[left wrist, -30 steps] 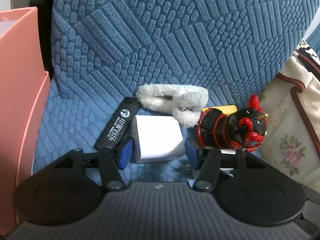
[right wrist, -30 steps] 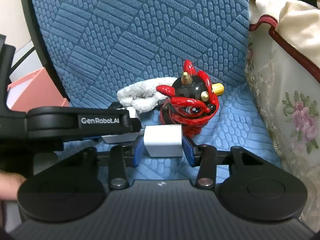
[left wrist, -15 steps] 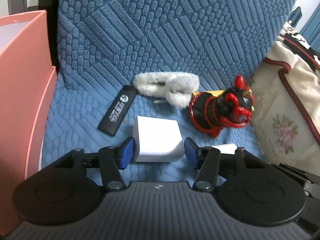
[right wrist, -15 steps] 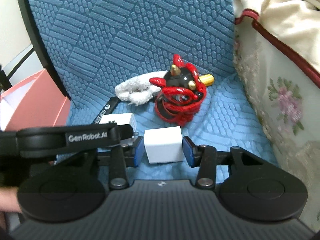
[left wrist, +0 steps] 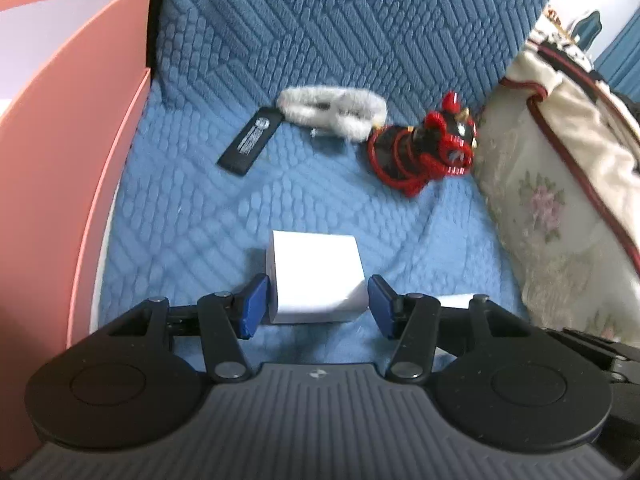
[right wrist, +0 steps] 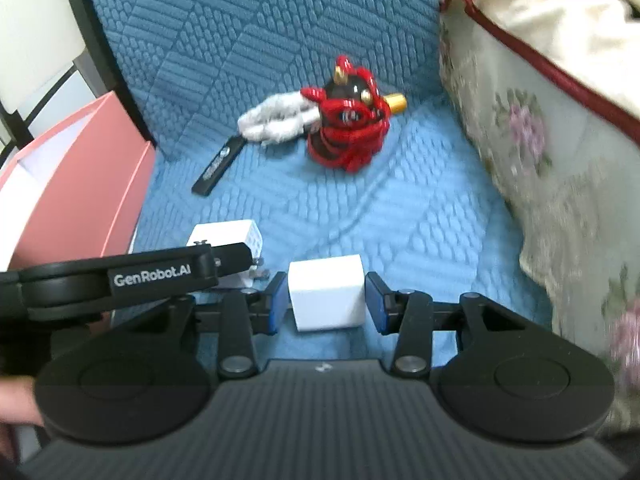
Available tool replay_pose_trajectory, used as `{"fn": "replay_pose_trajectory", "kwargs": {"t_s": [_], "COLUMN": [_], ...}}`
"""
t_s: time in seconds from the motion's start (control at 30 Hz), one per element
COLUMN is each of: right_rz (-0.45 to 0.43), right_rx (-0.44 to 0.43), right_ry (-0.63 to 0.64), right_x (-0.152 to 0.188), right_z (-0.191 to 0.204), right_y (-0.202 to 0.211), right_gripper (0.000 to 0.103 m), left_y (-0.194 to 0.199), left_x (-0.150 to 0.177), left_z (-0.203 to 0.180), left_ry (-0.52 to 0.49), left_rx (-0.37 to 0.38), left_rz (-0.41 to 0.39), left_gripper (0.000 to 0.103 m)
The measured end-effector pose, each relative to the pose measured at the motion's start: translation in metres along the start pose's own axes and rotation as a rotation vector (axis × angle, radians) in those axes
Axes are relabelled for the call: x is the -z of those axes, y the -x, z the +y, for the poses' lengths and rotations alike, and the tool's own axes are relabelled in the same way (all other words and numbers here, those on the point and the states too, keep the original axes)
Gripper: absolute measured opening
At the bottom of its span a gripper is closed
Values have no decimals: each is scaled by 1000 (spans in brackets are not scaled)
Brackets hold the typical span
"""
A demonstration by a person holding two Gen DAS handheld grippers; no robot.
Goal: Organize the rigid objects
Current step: 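Lift the white cube charger with the left gripper toward the pink box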
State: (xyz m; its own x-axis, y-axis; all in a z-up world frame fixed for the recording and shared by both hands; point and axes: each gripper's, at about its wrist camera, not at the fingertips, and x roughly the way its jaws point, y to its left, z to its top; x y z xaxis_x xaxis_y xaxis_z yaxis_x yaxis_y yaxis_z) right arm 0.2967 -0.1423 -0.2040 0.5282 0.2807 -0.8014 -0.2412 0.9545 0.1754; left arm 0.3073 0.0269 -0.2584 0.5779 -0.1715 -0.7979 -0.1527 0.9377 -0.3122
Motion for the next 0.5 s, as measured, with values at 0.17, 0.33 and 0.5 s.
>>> {"fn": "replay_pose_trajectory", "kwargs": {"t_s": [0.17,0.33,0.5], "right_rz": [6,-13,-20], "right_rx": [9,37,48], "right_ry": [-15,-52,-64], "right_x": [16,21,17], "right_z": [0,-9,-13], "right_y": [14,23,17], "right_gripper": [45,45,44], "left_y": [11,26,38], "left_x": [13,27,44], "left_z": [-2,4,7], "left_ry": [-43,-11,-5], "left_rx": [-22,-7,-2], "left_rz": [-4,13,46], "left_gripper": [60,60,60]}}
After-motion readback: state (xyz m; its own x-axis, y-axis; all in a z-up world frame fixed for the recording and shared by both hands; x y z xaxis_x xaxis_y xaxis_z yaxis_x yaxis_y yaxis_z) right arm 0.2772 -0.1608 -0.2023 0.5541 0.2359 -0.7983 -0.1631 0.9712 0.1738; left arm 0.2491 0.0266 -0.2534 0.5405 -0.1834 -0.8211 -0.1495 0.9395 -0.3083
